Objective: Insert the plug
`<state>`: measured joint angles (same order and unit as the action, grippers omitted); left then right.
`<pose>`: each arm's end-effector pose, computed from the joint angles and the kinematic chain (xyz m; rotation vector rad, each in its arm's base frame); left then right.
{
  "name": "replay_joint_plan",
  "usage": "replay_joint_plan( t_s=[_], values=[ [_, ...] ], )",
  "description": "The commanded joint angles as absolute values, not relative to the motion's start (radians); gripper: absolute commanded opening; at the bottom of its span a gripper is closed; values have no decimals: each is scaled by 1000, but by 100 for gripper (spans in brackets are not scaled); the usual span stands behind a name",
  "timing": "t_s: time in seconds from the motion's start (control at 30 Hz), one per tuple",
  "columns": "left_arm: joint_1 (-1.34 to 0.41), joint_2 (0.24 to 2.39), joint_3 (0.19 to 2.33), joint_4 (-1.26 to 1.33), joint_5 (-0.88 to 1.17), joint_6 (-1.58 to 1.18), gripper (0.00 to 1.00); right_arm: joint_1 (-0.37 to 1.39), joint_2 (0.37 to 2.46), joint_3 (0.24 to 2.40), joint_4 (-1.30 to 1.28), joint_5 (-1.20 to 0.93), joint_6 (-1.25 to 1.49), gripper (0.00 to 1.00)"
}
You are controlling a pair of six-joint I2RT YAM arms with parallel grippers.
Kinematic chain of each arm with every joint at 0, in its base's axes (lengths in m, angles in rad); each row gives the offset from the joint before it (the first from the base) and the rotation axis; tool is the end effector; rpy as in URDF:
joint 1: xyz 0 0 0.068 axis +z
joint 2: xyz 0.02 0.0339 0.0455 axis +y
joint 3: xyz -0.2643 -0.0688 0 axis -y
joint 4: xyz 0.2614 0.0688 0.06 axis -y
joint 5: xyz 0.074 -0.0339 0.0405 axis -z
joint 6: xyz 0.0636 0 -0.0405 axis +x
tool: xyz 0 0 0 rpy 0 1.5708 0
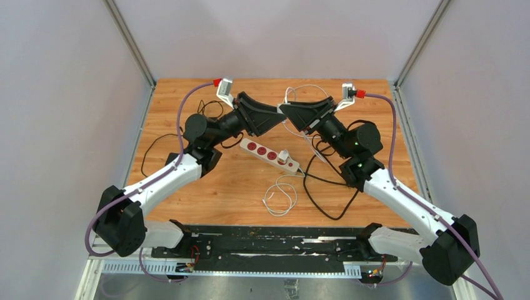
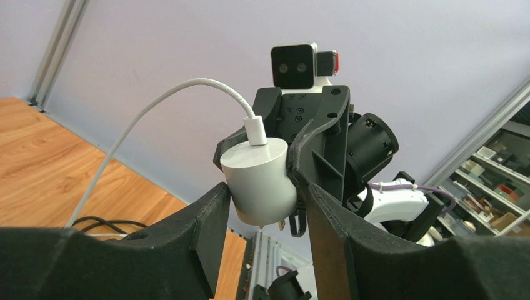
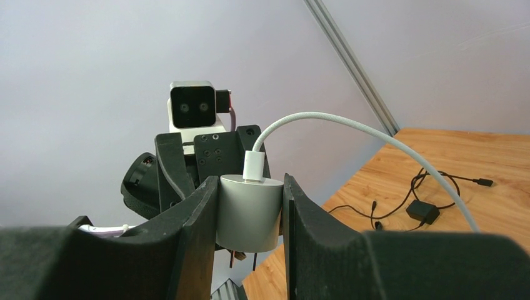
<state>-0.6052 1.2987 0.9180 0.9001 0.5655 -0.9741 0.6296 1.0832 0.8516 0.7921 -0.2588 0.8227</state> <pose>0.2477 -0.2128 0.3900 0.3623 1.2607 -1.6755 0.2160 0.1775 0.4174 -0.1529 1.1291 1.4397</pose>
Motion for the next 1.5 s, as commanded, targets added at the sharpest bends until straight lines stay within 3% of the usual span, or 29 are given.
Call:
replay_joint_plan(
  t_s=[0.0, 0.17, 0.27, 0.6, 0.87, 1.3, 1.47],
  values=[
    [-613, 1314, 934, 973, 604, -1005, 47, 663, 1074, 845, 822, -263, 830, 0],
    [-612, 1320, 933, 1003, 613, -1025, 20, 677, 1081, 850, 822, -270, 830, 0],
    [-612, 1317, 929, 1015, 618, -1023, 0, 680, 1084, 852, 807, -294, 832, 12],
    [-613, 1243, 919, 818, 672, -786, 0, 681, 1003, 857, 606, -277, 750, 65],
    [-612, 1208, 925, 655, 766, -549, 0, 680, 932, 897, 398, -230, 668, 97],
    [-612, 1137, 958, 234, 843, 79, 0, 680, 792, 1151, -536, -283, 428, 100],
    [-612, 1127, 986, 16, 902, 305, 0, 680, 761, 1274, -706, -344, 263, 100]
  ],
)
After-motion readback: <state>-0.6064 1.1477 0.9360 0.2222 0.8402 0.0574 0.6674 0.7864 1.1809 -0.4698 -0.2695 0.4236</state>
